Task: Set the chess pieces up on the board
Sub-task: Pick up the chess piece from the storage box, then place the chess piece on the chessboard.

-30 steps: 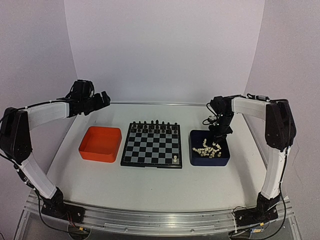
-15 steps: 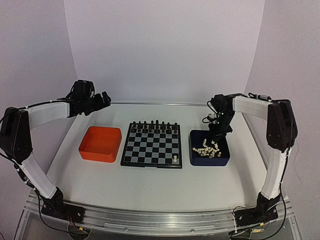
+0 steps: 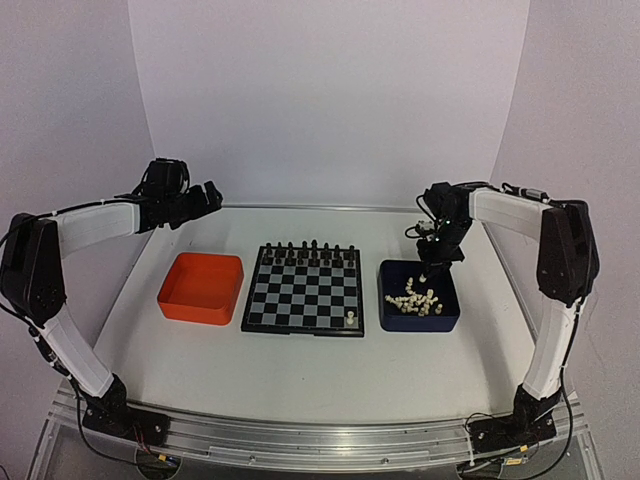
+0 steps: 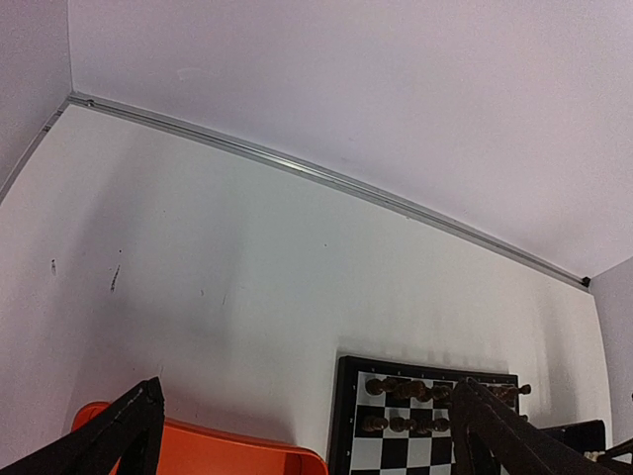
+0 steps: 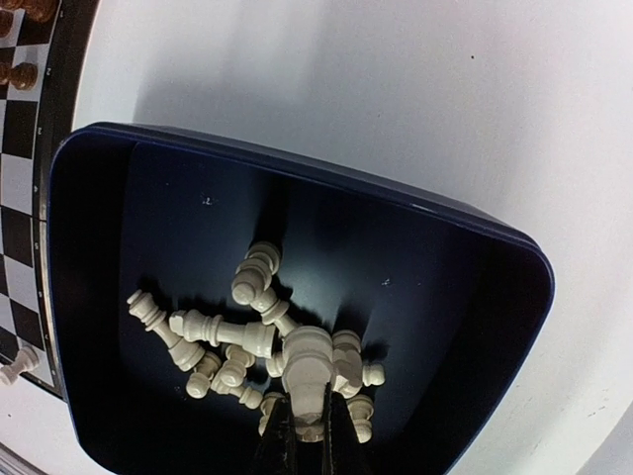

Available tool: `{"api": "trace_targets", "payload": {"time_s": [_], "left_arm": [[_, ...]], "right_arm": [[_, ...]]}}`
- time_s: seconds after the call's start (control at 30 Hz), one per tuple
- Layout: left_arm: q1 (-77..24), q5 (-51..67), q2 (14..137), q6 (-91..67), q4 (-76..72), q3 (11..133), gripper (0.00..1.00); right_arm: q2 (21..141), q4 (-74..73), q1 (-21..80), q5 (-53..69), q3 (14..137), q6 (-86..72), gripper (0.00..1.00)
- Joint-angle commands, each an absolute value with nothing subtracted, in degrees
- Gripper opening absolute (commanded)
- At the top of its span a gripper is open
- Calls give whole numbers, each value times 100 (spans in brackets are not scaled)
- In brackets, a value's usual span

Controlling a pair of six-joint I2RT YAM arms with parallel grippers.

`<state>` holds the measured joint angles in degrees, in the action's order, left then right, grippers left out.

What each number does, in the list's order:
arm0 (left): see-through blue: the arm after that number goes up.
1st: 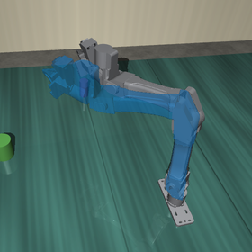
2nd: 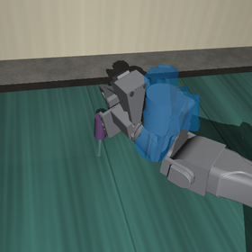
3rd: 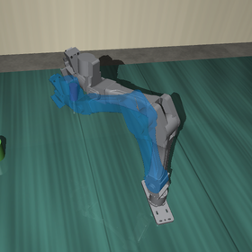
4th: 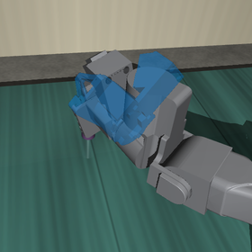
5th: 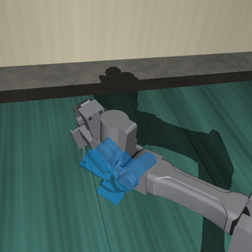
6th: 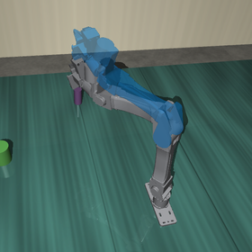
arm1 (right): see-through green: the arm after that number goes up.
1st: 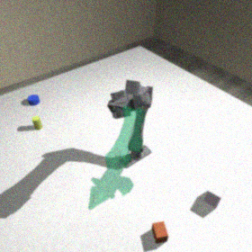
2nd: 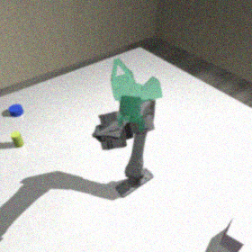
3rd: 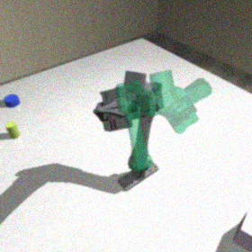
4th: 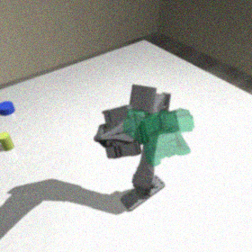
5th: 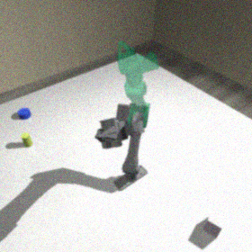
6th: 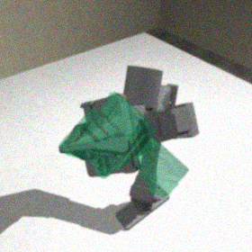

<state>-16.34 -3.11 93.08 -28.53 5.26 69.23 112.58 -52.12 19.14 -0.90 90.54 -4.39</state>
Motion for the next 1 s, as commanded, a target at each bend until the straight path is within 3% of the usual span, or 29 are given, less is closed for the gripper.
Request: {"api": "trace_targets", "payload": {"time_s": [0.0, 0.27, 0.43, 0.73, 0.97], "left_arm": [[-1626, -282, 9347, -2821, 368, 7172, 100], [-1629, -279, 9270, -2821, 356, 7096, 100], [-1630, -294, 9234, -2821, 375, 7075, 100], [-1626, -316, 9182, -2854, 445, 6983, 100], [-1627, -308, 9155, -2778, 559, 6958, 100]], "right_arm": [[10814, -5199, 1885, 314, 9176, -584, 0], [10407, -5210, 1981, 692, 9154, -773, 0], [10376, -5312, 2740, 236, 9309, -817, 0], [11161, -5679, 3807, 512, 10362, -1968, 0], [12161, -6522, 4471, 16, 11519, -2193, 0]]}}
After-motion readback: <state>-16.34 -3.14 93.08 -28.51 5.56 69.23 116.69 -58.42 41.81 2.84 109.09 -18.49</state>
